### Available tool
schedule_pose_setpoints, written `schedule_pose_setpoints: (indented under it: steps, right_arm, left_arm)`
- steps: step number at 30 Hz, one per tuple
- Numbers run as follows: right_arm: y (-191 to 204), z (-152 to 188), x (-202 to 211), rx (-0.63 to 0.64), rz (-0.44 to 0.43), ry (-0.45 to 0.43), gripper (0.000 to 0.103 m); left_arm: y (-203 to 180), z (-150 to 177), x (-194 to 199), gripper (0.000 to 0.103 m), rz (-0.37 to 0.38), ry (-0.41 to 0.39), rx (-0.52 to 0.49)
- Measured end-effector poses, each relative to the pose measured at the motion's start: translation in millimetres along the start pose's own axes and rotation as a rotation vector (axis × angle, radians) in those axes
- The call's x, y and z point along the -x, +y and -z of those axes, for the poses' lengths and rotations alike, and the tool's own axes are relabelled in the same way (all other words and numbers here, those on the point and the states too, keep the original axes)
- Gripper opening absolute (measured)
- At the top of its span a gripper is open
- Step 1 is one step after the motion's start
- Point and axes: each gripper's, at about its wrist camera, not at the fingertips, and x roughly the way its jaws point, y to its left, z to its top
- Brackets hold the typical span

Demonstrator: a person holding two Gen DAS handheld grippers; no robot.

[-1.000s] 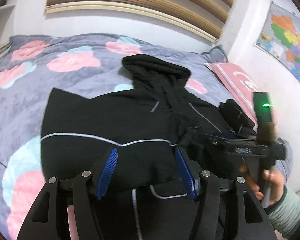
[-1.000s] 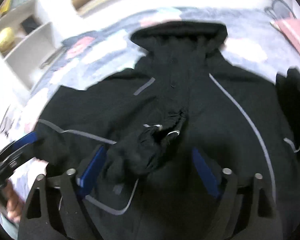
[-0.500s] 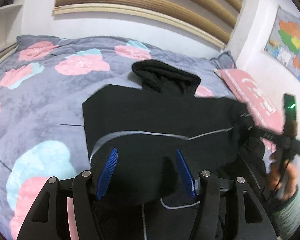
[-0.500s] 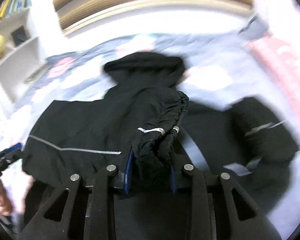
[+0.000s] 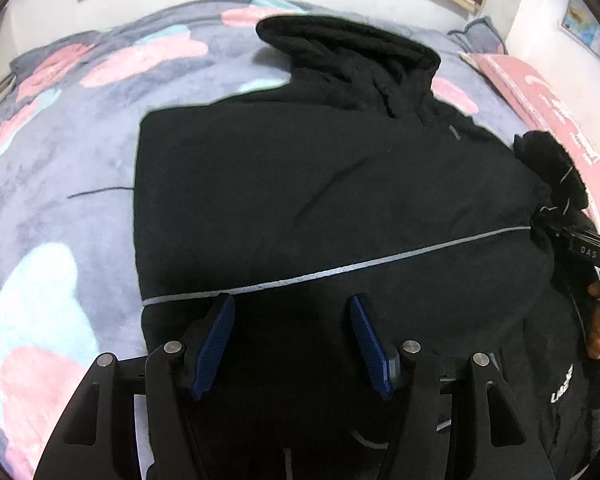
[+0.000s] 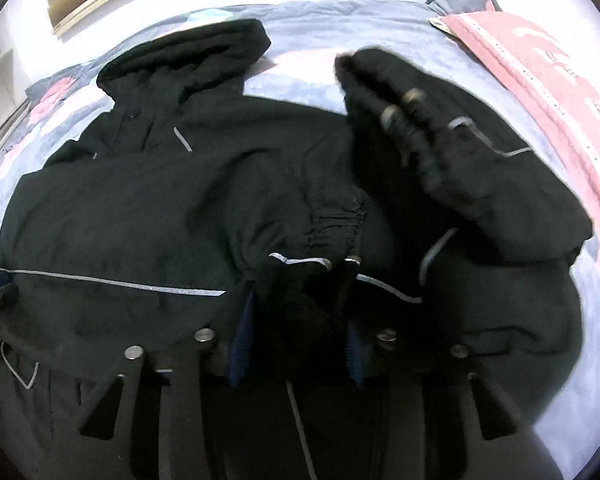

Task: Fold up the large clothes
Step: 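Lay the sleeve on the jacket and open the left tool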

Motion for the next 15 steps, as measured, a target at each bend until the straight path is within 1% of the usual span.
schedule_pose_setpoints:
  steps: [2,4,5,7,8,10,11,13,14,15]
  right_arm:
    - [-1,-1,20,-0.018,-0.029,-0.030,0.050]
    - [5,-5,46,-0.018,-0.066,-0.095,0.066]
    - [11,-7,62,-0.004,-0.084,-0.138,0.067]
    - [28,-10,77,0.035,-0.096,-0.174,0.067]
    - [38,-10,81,0.065,-0.101,-0.182,0.067]
    - [58,-9,74,0.121,-0.080,-0.171,0.067]
    - [64,-11,67,0.139,-0.066,-0.156,0.067]
    - [72,-5,38,0.136,-0.049,-0.078,0.067]
    - [70,1,24,0.120,-0.047,-0.032,0.067]
    - [66,5,5,0.099,-0.039,0.024,0.067]
  left_arm:
    - [-1,0,16,0.061,0.009,-0.040,-0.001]
    - [-3,-2,33,0.061,0.046,-0.082,0.003]
    - [-3,-5,40,0.061,0.063,-0.097,0.005]
    - [-8,-7,54,0.061,0.112,-0.123,0.010]
    - [-12,-7,59,0.061,0.131,-0.136,0.010]
    - [-19,-7,58,0.061,0.122,-0.139,-0.006]
    - [-23,-6,51,0.061,0.096,-0.123,-0.017]
    - [-17,-1,20,0.061,0.030,-0.028,0.003]
    - [-13,1,2,0.061,0.015,0.026,0.025]
    - [-9,4,-13,0.061,0.011,0.057,0.038]
